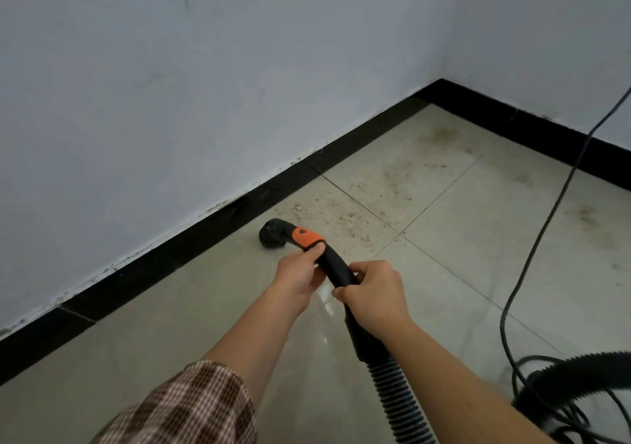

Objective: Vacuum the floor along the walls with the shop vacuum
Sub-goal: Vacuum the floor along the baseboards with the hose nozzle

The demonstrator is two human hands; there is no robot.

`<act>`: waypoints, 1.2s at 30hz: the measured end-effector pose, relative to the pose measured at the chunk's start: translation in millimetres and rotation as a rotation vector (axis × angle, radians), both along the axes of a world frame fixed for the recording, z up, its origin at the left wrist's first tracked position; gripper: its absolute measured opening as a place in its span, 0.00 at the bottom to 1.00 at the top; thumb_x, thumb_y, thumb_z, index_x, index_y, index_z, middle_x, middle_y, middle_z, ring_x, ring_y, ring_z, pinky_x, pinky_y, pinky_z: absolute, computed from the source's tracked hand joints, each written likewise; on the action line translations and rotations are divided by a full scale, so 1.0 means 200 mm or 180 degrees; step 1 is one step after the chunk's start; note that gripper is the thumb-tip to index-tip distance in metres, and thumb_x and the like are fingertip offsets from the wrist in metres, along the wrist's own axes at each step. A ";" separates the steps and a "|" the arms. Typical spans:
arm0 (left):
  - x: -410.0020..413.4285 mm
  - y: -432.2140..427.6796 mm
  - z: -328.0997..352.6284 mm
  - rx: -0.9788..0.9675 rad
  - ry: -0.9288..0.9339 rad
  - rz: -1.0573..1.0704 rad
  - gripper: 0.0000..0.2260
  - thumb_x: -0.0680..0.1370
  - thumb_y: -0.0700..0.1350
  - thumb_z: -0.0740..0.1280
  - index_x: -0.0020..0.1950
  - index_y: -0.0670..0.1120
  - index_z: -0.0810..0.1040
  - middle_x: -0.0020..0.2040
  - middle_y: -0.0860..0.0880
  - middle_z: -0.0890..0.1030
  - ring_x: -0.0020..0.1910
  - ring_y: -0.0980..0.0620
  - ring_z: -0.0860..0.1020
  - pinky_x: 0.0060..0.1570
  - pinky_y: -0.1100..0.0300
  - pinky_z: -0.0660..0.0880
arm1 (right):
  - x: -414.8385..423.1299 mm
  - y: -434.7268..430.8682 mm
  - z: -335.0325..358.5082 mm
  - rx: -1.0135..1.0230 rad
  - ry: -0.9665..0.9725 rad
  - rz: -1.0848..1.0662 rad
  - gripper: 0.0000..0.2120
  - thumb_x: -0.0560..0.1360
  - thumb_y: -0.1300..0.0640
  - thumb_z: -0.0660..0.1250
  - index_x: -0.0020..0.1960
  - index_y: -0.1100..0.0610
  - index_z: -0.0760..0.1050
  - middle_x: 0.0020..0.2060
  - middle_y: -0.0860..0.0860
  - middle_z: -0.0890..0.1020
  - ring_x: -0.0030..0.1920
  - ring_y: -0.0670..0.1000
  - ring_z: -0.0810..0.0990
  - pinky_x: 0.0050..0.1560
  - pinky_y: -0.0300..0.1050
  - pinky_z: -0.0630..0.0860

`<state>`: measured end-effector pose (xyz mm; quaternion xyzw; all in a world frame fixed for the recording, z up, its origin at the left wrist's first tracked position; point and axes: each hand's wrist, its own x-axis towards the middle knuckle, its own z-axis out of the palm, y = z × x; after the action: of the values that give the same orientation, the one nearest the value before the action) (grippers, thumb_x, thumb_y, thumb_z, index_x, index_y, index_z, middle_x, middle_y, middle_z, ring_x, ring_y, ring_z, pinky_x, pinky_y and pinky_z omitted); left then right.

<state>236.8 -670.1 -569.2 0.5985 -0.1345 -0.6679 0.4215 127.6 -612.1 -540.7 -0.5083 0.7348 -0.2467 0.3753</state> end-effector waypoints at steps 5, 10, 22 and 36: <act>-0.19 0.02 0.05 0.0157 -0.0089 0.0029 0.10 0.80 0.39 0.67 0.59 0.36 0.75 0.50 0.42 0.79 0.48 0.45 0.80 0.51 0.53 0.77 | -0.16 0.01 0.01 0.0120 0.0017 -0.0057 0.05 0.67 0.62 0.71 0.43 0.56 0.82 0.35 0.55 0.83 0.36 0.54 0.81 0.33 0.42 0.75; -0.22 0.04 0.09 0.0311 -0.0201 0.0184 0.10 0.79 0.38 0.67 0.59 0.36 0.75 0.52 0.41 0.78 0.52 0.42 0.79 0.53 0.51 0.77 | -0.18 0.04 0.00 0.0112 -0.0030 0.0023 0.04 0.67 0.61 0.70 0.41 0.56 0.80 0.33 0.55 0.81 0.36 0.55 0.80 0.30 0.41 0.71; -0.02 -0.14 -0.01 0.0195 -0.0237 -0.0039 0.16 0.78 0.38 0.68 0.65 0.36 0.74 0.61 0.38 0.78 0.57 0.42 0.79 0.54 0.54 0.78 | -0.02 -0.10 -0.04 -0.0051 0.0078 -0.0084 0.03 0.66 0.62 0.71 0.40 0.57 0.81 0.33 0.57 0.83 0.36 0.58 0.82 0.39 0.52 0.81; 0.12 -0.30 -0.08 -0.0128 -0.0107 0.0023 0.10 0.76 0.38 0.71 0.57 0.38 0.79 0.53 0.39 0.83 0.45 0.48 0.82 0.44 0.58 0.78 | 0.11 -0.24 -0.05 -0.0265 0.0037 -0.0172 0.03 0.67 0.59 0.74 0.39 0.56 0.80 0.32 0.56 0.82 0.35 0.56 0.81 0.38 0.49 0.78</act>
<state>261.7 -730.7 -585.7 0.6015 -0.1528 -0.6534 0.4336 149.0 -659.7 -551.6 -0.5048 0.7395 -0.2842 0.3427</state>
